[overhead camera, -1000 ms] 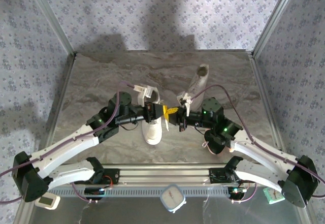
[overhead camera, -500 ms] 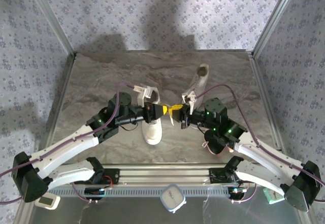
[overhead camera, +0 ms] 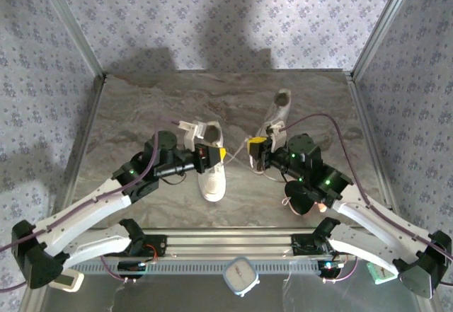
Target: Tie the shoes
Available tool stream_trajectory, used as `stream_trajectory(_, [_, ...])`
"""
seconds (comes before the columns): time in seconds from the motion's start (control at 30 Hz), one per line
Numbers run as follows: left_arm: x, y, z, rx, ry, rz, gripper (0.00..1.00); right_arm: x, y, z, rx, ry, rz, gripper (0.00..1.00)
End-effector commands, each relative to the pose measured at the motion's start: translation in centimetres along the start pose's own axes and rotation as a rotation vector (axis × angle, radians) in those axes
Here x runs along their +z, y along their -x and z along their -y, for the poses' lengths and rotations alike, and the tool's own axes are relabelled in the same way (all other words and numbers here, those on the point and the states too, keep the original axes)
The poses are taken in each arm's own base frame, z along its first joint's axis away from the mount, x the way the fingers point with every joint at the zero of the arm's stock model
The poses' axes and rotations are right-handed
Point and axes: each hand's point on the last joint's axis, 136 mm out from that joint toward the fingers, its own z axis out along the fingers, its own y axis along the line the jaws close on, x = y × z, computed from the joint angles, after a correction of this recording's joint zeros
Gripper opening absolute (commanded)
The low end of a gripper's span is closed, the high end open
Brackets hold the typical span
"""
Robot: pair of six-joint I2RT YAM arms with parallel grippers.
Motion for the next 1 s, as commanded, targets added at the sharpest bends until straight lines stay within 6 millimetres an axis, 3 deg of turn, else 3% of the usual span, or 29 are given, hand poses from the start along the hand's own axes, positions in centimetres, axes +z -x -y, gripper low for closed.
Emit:
stream_trajectory(0.0, [-2.7, 1.5, -1.6, 0.056, 0.126, 0.076, 0.0, -1.9, 1.6, 2.6, -0.004, -0.183, 0.02, 0.0])
stream_trajectory(0.33, [-9.2, 3.9, -5.4, 0.131, 0.447, 0.194, 0.0, -4.1, 2.0, 5.0, -0.027, -0.349, -0.024, 0.0])
stream_trajectory(0.5, [-12.1, 5.5, -5.3, 0.181, 0.522, 0.271, 0.0, -5.0, 2.4, 5.6, -0.032, -0.402, -0.03, 0.0])
stream_trajectory(0.57, [-12.4, 5.9, -4.8, 0.201, 0.515, 0.277, 0.0, -4.5, 2.3, 4.0, -0.058, -0.305, -0.058, 0.0])
stream_trajectory(0.73, [-11.0, 6.5, -2.9, 0.242, 0.429, 0.244, 0.0, -3.6, 1.3, -3.8, -0.143, 0.147, -0.128, 0.0])
stream_trajectory(0.97, [-10.2, 8.5, -1.8, 0.267, 0.413, 0.284, 0.0, -2.9, 2.0, -11.2, -0.274, 0.417, -0.192, 0.0])
